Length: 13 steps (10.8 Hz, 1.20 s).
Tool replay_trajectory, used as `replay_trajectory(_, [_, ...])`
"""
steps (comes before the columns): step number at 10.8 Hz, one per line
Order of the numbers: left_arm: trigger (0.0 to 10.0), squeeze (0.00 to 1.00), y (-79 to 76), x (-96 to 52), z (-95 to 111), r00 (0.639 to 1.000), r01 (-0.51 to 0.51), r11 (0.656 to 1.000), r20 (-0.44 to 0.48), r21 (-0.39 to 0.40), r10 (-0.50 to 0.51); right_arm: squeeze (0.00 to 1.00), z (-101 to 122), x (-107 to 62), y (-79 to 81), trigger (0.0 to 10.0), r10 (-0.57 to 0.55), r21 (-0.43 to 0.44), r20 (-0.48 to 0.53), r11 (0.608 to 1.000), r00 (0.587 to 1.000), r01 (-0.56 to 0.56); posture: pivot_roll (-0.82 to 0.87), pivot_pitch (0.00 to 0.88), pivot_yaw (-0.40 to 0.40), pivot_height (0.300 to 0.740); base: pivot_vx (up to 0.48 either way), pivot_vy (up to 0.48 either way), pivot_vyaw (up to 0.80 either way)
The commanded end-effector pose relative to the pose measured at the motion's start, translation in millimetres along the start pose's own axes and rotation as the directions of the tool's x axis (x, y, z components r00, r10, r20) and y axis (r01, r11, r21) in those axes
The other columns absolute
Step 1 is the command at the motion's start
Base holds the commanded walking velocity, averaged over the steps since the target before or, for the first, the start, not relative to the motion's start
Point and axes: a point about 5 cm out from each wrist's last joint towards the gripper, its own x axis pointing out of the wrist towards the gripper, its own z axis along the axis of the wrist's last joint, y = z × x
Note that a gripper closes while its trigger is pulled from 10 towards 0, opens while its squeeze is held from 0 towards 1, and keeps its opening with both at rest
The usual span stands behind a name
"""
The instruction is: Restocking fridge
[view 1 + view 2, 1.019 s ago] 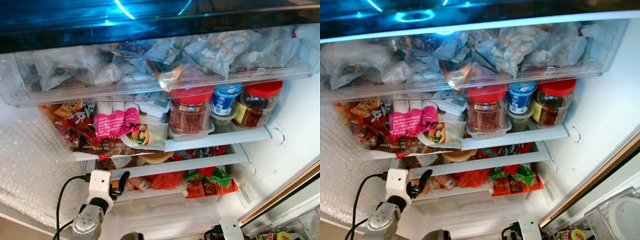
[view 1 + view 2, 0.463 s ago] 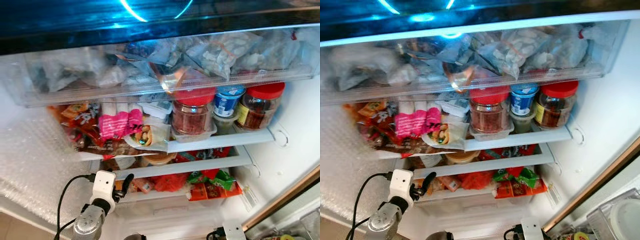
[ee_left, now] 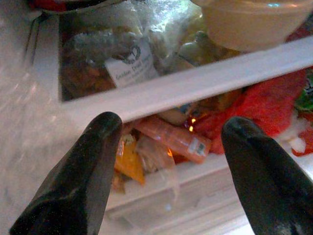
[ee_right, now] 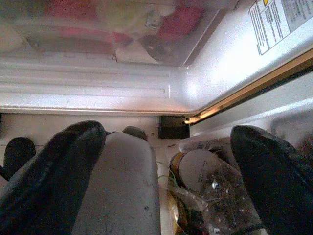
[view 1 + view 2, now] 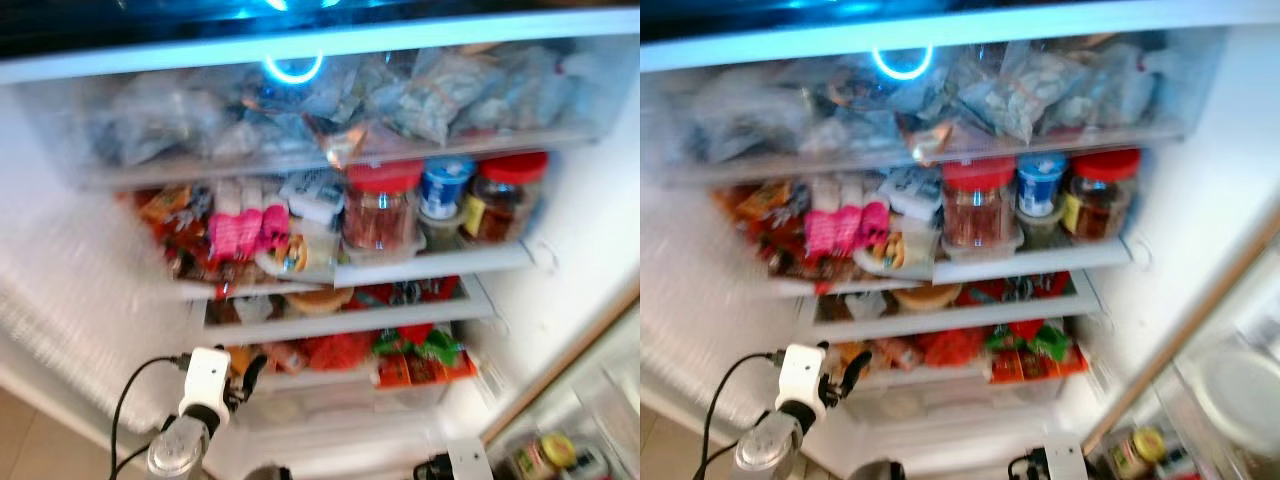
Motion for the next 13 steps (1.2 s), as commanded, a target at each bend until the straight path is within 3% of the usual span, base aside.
replay_trajectory(1, [10.0, 0.00, 1.3, -3.6, -7, 1.000, 0.000, 1.000, -0.025, -0.001, 0.000, 0.00, -39, -12.5, 8.8, 10.0, 0.022, 0.020, -0.154, 1.000, 0.988, -0.019, -0.07, 0.025, 0.077, 0.651, -0.322, 0.000, 0.00])
replay_trajectory(6, [10.0, 0.00, 2.4, -4.9, -11, 0.999, -0.025, 1.000, -0.042, -0.017, 0.024, 0.00, -37, -11.8, 8.6, 10.0, 0.027, 0.028, -0.151, 0.999, 0.988, -0.023, -0.07, 0.048, 0.072, 0.651, -0.322, 0.000, 0.00])
replay_trajectory(9, [10.0, 0.00, 16.0, -8.0, -26, 0.986, -0.138, 0.986, -0.112, -0.095, 0.127, 0.00, -35, -11.0, 6.1, 10.0, 0.031, 0.021, -0.148, 0.999, 0.988, -0.028, -0.08, 0.062, 0.057, 0.651, -0.322, 0.000, 0.00])
replay_trajectory(13, [10.0, 0.00, 17.2, -13.8, -40, 0.977, -0.168, 0.979, -0.152, -0.114, 0.150, 0.00, -35, -10.8, 4.2, 10.0, 0.037, 0.010, -0.150, 0.999, 0.988, -0.036, -0.07, 0.074, 0.046, 0.651, -0.327, 0.000, 0.00])
